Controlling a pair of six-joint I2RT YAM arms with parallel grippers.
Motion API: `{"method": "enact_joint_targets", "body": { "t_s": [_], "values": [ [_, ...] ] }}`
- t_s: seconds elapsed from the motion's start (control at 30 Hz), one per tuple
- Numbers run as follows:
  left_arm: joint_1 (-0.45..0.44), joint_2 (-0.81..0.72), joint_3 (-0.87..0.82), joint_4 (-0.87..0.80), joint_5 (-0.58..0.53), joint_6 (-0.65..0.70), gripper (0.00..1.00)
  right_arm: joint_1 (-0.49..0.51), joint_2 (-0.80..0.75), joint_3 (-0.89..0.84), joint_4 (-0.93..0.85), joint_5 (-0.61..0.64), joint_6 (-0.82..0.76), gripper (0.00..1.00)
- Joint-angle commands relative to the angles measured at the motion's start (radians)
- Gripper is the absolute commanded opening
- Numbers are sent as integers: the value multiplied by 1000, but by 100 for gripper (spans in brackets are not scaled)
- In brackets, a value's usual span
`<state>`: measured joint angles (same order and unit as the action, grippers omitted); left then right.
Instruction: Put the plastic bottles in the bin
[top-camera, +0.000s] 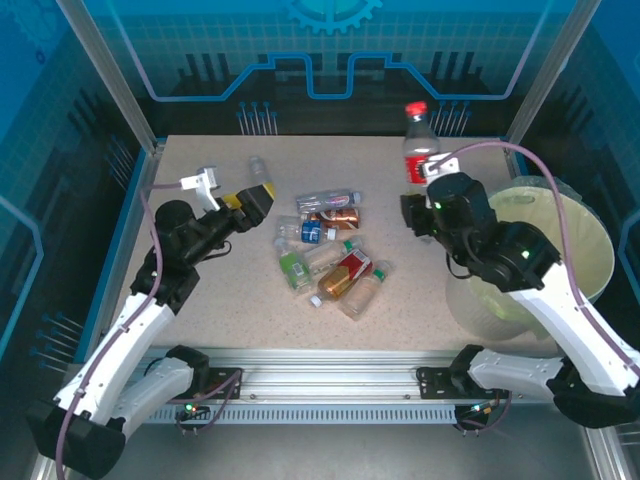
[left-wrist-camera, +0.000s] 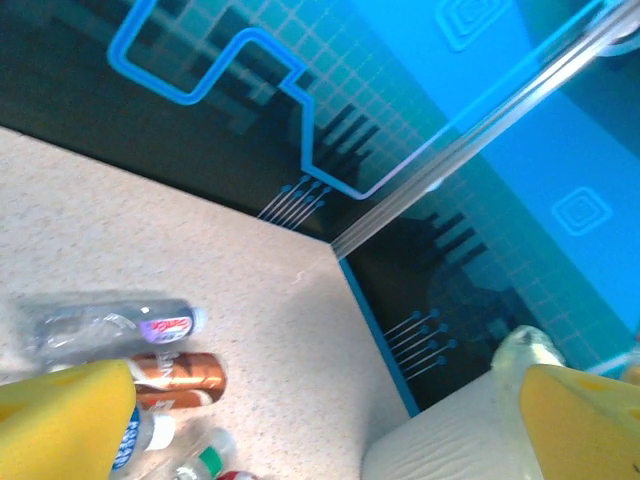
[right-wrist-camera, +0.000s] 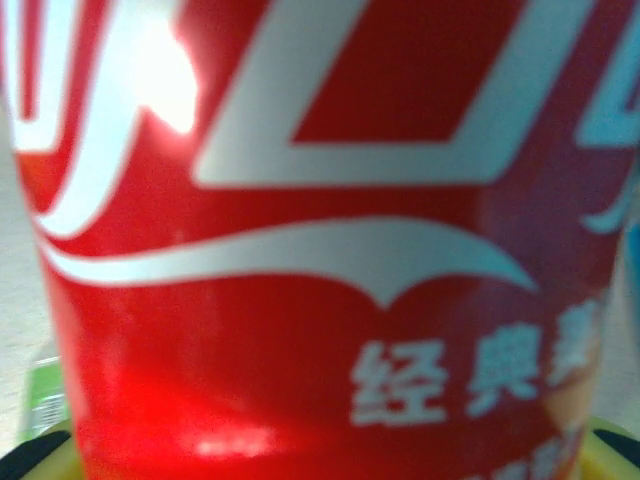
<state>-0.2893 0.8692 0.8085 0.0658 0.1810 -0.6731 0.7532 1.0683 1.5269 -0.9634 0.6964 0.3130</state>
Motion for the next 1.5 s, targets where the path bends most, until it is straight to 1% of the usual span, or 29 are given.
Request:
{"method": "enact_joint_targets", "body": {
  "t_s": [0.0,0.07,0.1,0.17,0.23,0.37,0.6,0.77,0.87,0.93,1.07,1.3,1.47],
  "values": [
    [-5,24,-8,-41,-60,3,99,-36,-35,37,-122,235,-37,48],
    [-5,45,-4,-40,-53,-16,99,-98,-52,30,-163,307,-42,48],
    [-5,54,-4,-37,-50,-24,99,-143,-57,25,-179,318,-39,48],
    [-4,75,-4,-34,-45,-42,99,-265,-73,4,-199,300,-46,48],
    [-4,91,-1,-31,-38,-55,99,-365,-96,-31,-188,284,-63,47],
    [-3,118,5,-41,-28,-72,99,-525,-134,-97,-185,274,-81,47],
    [-2,163,6,-69,-52,-107,99,-770,-162,-223,-176,274,-76,48],
    [-1,215,23,-108,-57,-124,99,-909,-172,-366,-59,252,-150,49],
    [1,235,32,-122,-55,-128,99,-991,-175,-424,-11,207,-168,52],
    [2,246,36,-127,-54,-128,99,-1020,-178,-451,8,189,-173,55],
    [4,266,42,-141,-60,-128,99,-1035,-185,-464,25,164,-170,60],
    [8,289,46,-159,-63,-135,99,-1036,-172,-457,5,207,-131,76],
    [16,293,49,-175,-72,-132,99,-1037,-181,-456,-1,185,-117,80]
  ]
}}
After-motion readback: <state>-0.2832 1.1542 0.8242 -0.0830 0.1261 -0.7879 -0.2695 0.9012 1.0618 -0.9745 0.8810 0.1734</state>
